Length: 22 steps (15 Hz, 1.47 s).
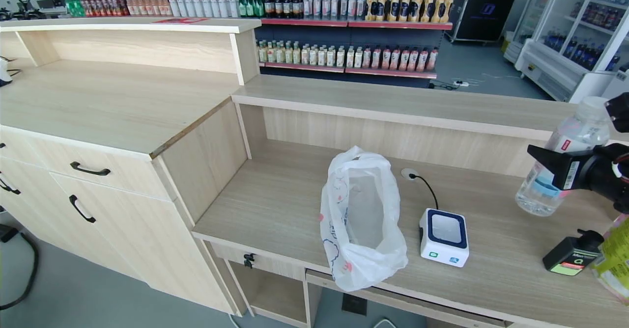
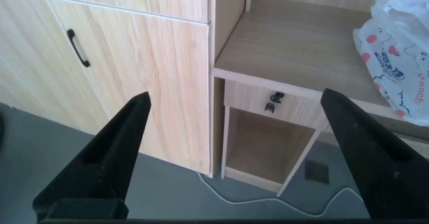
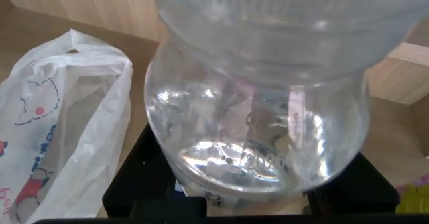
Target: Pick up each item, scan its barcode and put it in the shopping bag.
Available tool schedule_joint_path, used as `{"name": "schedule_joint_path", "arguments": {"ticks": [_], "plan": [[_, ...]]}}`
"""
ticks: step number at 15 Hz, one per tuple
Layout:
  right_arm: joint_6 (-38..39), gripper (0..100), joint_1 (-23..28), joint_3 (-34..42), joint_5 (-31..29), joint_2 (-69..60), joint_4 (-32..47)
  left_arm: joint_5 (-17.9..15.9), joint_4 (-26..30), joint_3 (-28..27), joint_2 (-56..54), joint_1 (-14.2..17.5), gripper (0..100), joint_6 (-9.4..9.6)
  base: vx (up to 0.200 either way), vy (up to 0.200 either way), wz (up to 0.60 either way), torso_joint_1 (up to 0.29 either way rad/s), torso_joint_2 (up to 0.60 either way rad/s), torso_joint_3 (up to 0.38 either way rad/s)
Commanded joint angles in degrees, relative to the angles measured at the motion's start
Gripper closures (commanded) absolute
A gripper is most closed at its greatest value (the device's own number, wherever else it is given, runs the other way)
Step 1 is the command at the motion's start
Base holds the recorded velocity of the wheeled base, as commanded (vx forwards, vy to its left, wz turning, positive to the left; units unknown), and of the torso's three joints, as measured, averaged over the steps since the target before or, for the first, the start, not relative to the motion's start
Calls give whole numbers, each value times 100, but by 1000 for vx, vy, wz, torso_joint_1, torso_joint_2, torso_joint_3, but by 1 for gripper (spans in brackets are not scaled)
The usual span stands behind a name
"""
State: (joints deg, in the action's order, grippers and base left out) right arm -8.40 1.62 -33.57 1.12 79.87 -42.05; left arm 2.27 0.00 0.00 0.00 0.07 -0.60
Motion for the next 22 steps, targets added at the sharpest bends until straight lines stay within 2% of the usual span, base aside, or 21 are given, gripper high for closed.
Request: {"name": "schedule_joint_path", "arguments": {"ticks": [1,3,7,10,14,16,19,22], "plan": [[-4,100,-109,0,-7,-33,-14,2,0,0,0,1,0,-2,0,0,600,-2,2,2],[-4,100,-364,-62,-7,-33,-67,2,0,0,0,1,0,-2,0,0,600,-5,0,2],[58,100,-435,-141,11,310,-181,2,0,0,0,1,0,-2,0,0,450,1,5,2],[31,100,-232,-158,108,1443,-972,2,0,0,0,1,0,-2,0,0,0,-103,250,150],[-4,100,5,-404,758,2709,-2211,2,0,0,0,1,0,-2,0,0,0,-148,361,209],[-100,100,110,-527,1136,2981,-2335,2,0,0,0,1,0,-2,0,0,0,-93,254,144],[-65,100,110,-844,1241,3228,-2431,2,0,0,0,1,0,-2,0,0,0,-13,44,24],[23,100,84,-1099,1690,3412,-2528,2,0,0,0,1,0,-2,0,0,0,0,0,0]]}}
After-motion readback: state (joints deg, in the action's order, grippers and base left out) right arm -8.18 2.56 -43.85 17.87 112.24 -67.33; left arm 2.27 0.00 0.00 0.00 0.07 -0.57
